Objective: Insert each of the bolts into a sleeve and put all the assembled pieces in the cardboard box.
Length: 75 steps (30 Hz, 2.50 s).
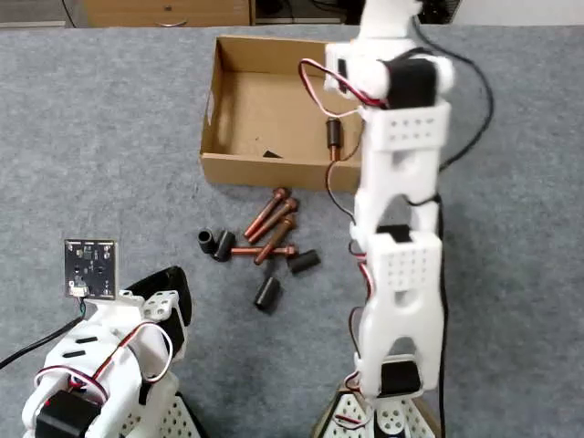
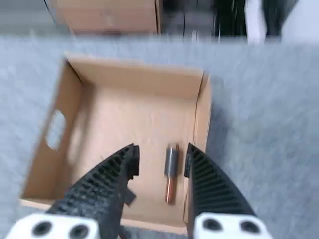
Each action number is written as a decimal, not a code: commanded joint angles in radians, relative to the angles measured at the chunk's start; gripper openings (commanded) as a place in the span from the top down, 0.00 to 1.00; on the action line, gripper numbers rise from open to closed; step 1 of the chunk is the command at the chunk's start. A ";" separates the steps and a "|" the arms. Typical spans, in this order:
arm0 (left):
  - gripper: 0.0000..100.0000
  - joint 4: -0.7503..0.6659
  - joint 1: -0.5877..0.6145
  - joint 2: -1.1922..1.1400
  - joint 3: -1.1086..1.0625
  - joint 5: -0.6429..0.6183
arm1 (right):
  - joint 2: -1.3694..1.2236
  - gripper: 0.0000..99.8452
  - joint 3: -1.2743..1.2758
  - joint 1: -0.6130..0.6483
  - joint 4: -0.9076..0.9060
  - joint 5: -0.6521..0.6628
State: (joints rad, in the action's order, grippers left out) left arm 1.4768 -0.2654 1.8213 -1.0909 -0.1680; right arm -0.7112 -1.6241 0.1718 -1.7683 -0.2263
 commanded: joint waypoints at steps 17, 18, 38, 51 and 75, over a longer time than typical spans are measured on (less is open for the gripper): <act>0.98 -0.015 0.014 0.005 -0.006 -0.003 | 0.374 0.86 0.044 0.010 -0.020 0.891; 0.98 -0.015 0.014 0.005 -0.006 -0.003 | 0.375 0.86 0.082 0.012 -0.020 0.939; 0.98 -0.015 0.014 0.005 -0.006 -0.003 | 0.831 0.86 1.535 0.105 0.212 1.369; 0.98 -0.015 0.014 0.005 -0.006 -0.003 | 1.081 0.86 2.281 0.196 0.640 1.418; 0.98 0.061 0.014 0.005 0.084 -0.003 | 1.102 0.86 2.499 0.312 0.847 1.504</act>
State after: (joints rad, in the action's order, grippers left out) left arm 1.5336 -0.2624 1.8213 -1.0418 -0.1680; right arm 0.3552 0.8723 0.4695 -0.9551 1.2589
